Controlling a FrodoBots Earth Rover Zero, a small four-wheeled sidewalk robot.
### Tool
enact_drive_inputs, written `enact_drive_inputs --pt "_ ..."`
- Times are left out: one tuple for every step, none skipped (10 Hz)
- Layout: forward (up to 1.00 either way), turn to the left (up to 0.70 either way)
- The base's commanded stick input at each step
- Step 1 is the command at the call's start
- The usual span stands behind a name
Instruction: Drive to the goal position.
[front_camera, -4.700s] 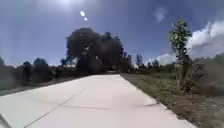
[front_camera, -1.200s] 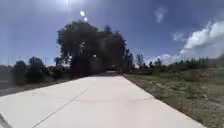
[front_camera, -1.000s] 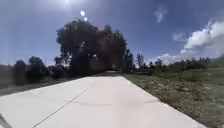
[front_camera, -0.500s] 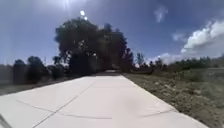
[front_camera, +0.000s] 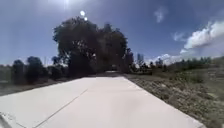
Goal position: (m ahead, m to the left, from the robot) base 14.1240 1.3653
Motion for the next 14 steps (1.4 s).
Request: enact_drive_inputs --pt "0.84 0.00" --pt "0.84 0.00" --pt "0.84 0.00" --pt "0.84 0.00" --pt "0.84 0.00" --pt "0.84 0.00" --pt "0.84 0.00" --pt "0.84 0.00" --pt "0.84 0.00" --pt "0.84 0.00" --pt "0.84 0.00" --pt "0.84 0.00" --pt "0.84 0.00" --pt "0.84 0.00"
